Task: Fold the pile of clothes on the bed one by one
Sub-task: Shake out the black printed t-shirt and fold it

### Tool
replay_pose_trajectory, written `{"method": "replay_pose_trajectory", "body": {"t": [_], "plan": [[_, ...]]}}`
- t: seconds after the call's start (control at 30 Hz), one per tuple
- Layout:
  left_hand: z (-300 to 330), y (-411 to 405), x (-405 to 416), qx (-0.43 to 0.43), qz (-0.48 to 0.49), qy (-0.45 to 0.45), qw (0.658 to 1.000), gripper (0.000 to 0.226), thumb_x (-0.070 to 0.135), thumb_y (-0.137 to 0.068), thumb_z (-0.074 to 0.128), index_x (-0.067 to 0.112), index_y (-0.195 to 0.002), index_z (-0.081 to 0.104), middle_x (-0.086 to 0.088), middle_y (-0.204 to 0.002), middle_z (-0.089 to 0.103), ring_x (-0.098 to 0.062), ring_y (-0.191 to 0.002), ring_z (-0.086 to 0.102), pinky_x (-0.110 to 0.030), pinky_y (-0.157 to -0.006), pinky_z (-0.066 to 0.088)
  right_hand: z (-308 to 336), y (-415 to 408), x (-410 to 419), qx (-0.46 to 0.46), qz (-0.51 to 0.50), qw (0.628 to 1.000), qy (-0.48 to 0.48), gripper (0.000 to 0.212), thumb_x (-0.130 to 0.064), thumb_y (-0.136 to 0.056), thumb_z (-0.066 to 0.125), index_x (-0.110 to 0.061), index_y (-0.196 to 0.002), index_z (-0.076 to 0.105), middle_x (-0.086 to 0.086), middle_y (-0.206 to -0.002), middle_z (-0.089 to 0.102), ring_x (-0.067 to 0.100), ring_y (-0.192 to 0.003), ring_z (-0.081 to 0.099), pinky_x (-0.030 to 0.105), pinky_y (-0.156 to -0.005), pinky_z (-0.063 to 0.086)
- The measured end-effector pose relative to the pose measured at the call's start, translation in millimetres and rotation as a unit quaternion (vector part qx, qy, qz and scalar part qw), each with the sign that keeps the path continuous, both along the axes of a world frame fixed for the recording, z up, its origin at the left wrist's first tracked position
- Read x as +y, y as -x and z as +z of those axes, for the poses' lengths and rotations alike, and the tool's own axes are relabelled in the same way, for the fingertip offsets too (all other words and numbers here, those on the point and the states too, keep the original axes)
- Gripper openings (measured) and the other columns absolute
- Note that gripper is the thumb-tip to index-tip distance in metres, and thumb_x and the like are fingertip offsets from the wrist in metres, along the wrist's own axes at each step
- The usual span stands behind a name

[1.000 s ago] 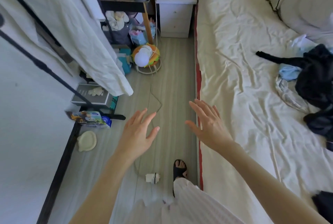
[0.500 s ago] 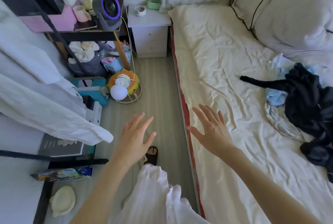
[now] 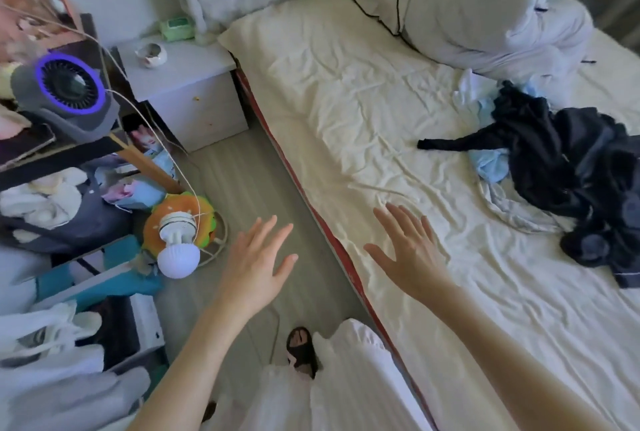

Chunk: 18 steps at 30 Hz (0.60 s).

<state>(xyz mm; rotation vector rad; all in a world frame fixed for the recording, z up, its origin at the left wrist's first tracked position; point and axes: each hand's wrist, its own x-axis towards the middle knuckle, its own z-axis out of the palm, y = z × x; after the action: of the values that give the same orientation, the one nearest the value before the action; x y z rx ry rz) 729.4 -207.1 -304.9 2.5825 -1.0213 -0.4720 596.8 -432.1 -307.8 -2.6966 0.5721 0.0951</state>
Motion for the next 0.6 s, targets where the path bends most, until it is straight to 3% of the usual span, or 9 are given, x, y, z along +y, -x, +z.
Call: {"method": "replay_pose_trajectory", "body": {"t": [0.37,0.6], "plan": [[-53,-91,-195,0.056,-0.161,-0.071,0.983,0.057,0.045,-0.097,0.038,0.024,-0.149,0.024,-0.001,-0.157,0.015,-0.017,-0.146,0.007,-0.037,-0.117,0.012,-57,-15,-156,0.089,-0.152,0.984,-0.026,0.064,-0.053,-0.094,0.043,-0.025,-0.149,0.024,0.000,-0.157,0.021,0.019,-0.146,0.012,0.045,-0.118,0.004],[-129,-130,-345,0.077,-0.209,-0.127,0.967,0.055,0.037,-0.098,0.042,0.021,-0.148,0.026,-0.005,-0.156,0.019,-0.023,-0.145,0.014,-0.038,-0.115,0.016,-131,-38,-319,0.125,-0.296,0.945,-0.067,0.058,-0.041,-0.094,0.051,-0.016,-0.144,0.036,0.009,-0.150,0.035,0.028,-0.138,0.031,0.045,-0.111,0.025]]}}
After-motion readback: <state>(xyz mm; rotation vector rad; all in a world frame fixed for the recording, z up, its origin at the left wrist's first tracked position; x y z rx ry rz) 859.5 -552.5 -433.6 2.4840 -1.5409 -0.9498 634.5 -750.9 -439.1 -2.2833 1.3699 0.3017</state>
